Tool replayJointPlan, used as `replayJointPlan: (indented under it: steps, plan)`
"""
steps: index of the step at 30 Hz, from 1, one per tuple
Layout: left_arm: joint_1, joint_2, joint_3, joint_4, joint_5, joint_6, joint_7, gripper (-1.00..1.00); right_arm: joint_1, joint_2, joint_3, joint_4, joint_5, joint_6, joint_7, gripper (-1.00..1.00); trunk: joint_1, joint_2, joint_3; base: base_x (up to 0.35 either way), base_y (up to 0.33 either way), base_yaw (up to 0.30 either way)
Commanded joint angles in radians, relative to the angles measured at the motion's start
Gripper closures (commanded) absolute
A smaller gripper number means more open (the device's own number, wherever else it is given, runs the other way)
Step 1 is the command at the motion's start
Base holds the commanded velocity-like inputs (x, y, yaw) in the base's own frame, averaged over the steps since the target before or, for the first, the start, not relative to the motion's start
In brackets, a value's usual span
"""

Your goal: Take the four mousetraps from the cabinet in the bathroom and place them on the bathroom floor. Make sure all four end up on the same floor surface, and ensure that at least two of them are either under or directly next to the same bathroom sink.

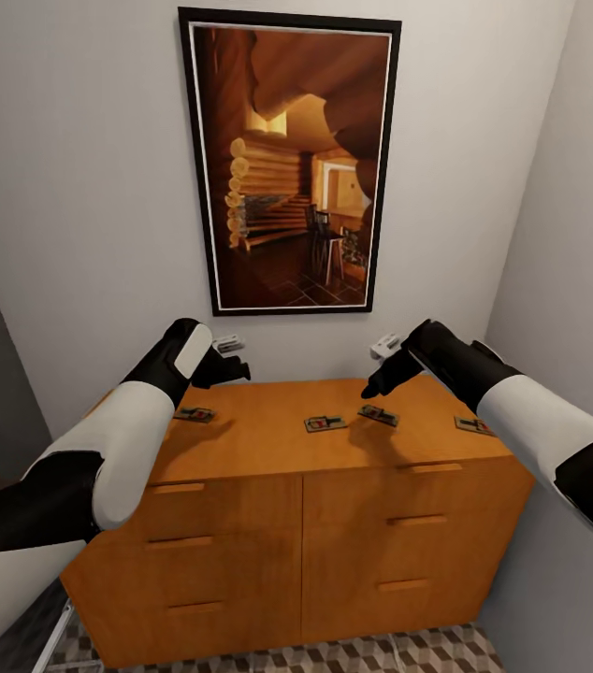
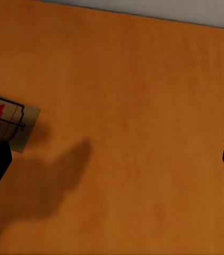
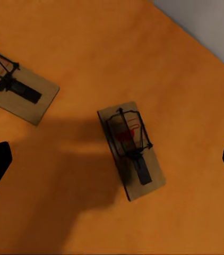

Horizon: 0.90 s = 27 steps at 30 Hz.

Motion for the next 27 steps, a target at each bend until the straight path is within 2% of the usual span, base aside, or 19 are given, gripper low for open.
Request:
replayJointPlan:
  steps: [1, 2, 3, 9, 17, 27]
  plan:
    - [0.000, -0.001, 0.007, -0.001, 0.007, 0.003, 0.009, -1.00, -0.001, -0.001, 0.007, -0.001, -0.005, -0.004, 0.012, -1.00, 0.000, -0.001, -0.001, 0.001, 0.000, 0.000]
    - [0.000, -0.001, 0.007, -0.001, 0.007, 0.003, 0.009, -1.00, -0.002, -0.001, 0.009, -0.001, -0.004, -0.012, 0.025, -1.00, 0.000, -0.001, -0.001, 0.001, 0.000, 0.000]
    - [0.003, -0.001, 0.007, -0.001, 0.007, 0.003, 0.009, -1.00, -0.001, -0.004, 0.026, 0.004, -0.001, -0.053, 0.087, -1.00, 0.000, -0.001, -0.001, 0.000, 0.000, 0.000]
    - [0.004, -0.001, 0.006, 0.000, 0.007, 0.003, 0.009, -1.00, 0.000, -0.005, 0.046, 0.009, -0.001, -0.068, 0.110, -1.00, 0.000, -0.001, -0.001, 0.000, 0.000, 0.000]
    - [0.004, -0.001, 0.006, 0.000, 0.007, 0.004, 0.009, -1.00, 0.000, -0.007, 0.054, 0.014, -0.001, -0.075, 0.125, -1.00, 0.000, -0.001, -0.001, 0.011, 0.000, 0.000]
    - [0.004, -0.001, 0.005, 0.026, 0.006, 0.004, 0.010, -1.00, 0.000, -0.009, 0.055, 0.021, -0.002, -0.130, 0.174, -1.00, 0.000, -0.001, -0.001, 0.218, -0.035, 0.000]
